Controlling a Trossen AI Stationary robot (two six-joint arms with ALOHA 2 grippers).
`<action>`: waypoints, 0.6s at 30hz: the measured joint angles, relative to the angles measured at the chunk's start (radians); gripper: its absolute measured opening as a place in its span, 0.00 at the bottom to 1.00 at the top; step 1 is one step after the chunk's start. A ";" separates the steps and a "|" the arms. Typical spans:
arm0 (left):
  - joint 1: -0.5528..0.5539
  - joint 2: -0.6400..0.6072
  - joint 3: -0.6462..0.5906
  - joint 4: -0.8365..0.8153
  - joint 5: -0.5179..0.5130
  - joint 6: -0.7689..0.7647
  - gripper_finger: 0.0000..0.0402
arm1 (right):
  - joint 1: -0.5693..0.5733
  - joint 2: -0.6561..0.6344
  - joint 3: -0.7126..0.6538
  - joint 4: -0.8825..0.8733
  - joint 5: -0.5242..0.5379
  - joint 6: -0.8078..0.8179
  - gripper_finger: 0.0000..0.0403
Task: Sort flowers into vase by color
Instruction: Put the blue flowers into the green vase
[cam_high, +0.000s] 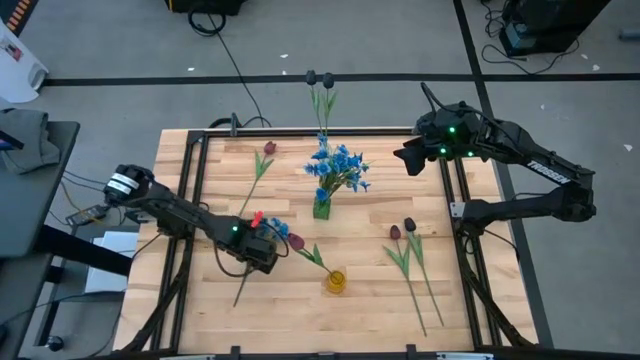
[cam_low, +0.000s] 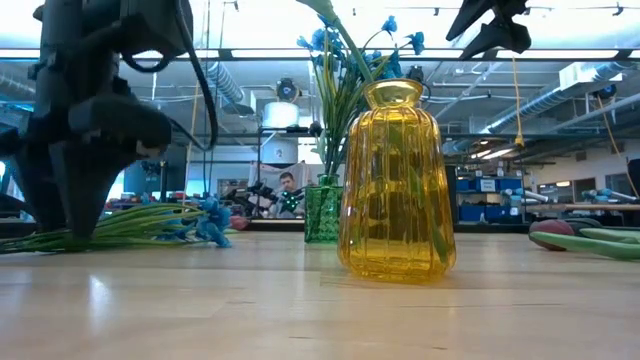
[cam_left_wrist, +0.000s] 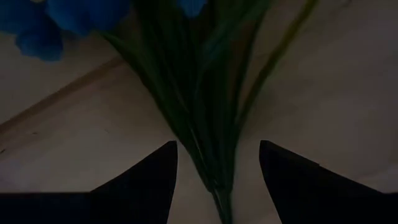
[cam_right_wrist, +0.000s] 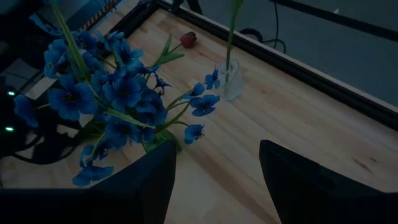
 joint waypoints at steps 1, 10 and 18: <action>-0.001 0.010 0.000 0.000 0.000 0.000 0.58 | 0.000 0.000 0.000 0.002 -0.009 0.000 0.60; -0.001 0.057 0.003 -0.004 0.002 0.005 0.50 | 0.000 -0.029 0.000 0.015 -0.034 0.003 0.60; 0.000 0.058 0.003 -0.004 0.003 0.057 0.17 | 0.000 -0.060 0.000 0.049 0.013 -0.001 0.60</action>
